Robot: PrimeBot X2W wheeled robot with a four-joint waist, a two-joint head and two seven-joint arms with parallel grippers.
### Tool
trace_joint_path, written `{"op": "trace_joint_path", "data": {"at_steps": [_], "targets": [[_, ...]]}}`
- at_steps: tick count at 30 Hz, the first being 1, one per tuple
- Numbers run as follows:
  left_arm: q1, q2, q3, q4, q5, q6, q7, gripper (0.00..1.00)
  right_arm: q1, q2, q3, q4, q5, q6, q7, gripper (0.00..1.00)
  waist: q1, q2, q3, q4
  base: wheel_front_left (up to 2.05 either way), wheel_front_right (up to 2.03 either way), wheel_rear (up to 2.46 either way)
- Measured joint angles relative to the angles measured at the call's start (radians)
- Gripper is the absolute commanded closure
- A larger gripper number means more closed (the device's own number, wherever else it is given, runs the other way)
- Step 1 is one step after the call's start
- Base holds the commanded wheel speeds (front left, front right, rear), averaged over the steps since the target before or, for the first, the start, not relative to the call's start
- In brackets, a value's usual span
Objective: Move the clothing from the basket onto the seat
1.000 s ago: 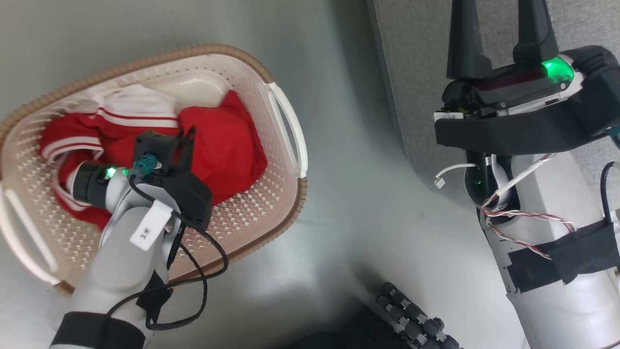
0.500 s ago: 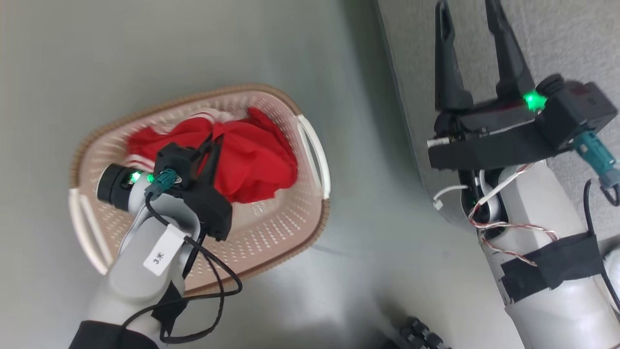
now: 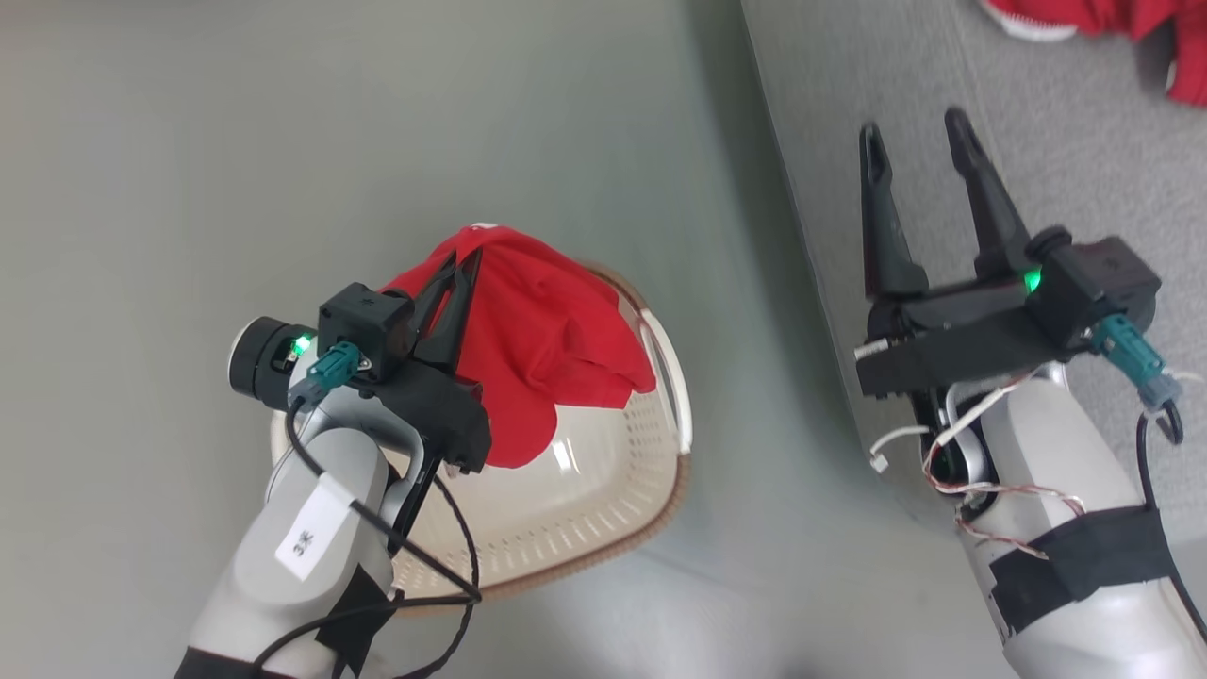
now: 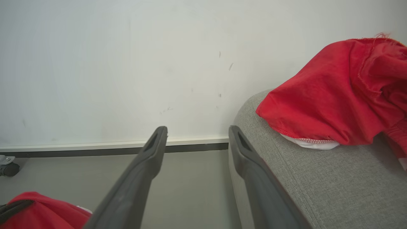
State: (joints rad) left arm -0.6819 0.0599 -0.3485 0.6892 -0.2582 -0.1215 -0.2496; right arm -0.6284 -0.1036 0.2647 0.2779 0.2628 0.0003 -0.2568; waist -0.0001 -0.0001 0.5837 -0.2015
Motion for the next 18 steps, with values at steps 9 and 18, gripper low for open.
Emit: {"op": "trace_joint_path", "data": {"at_steps": [9, 18], "targets": [[0.017, 0.000, 0.008, -0.095, -0.031, -0.002, 0.000, 1.00, 0.058, -0.011, -0.013, 0.043, 0.000, 0.008, 0.000, 0.00, -0.0001, 0.0000, -0.136, 0.048, 0.00, 0.00, 0.00], [0.046, 0.021, 0.007, -0.146, -0.047, -0.003, 0.000, 1.00, 0.125, -0.006, 0.003, 0.084, -0.001, 0.020, 0.000, 0.00, -0.0001, 0.0000, -0.273, 0.087, 0.00, 0.00, 0.00]]}}
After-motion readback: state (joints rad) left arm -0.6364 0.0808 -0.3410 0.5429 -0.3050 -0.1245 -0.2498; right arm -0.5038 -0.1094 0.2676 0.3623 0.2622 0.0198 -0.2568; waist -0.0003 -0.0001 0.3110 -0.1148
